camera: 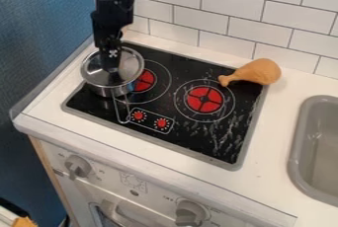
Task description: Put the lid to the left bottom of the burner
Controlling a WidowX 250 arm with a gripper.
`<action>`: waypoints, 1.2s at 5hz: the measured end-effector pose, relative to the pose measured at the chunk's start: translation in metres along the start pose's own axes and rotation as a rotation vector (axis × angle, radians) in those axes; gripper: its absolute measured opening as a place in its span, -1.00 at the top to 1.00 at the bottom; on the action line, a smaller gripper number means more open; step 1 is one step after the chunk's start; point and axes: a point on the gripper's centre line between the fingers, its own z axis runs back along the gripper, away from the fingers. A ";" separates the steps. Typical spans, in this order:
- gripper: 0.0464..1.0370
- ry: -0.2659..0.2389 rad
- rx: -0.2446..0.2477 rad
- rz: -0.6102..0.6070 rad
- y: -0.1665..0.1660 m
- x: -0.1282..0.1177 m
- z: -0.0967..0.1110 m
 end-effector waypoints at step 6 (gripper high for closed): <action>0.53 -0.016 -0.022 -0.015 -0.001 0.007 -0.014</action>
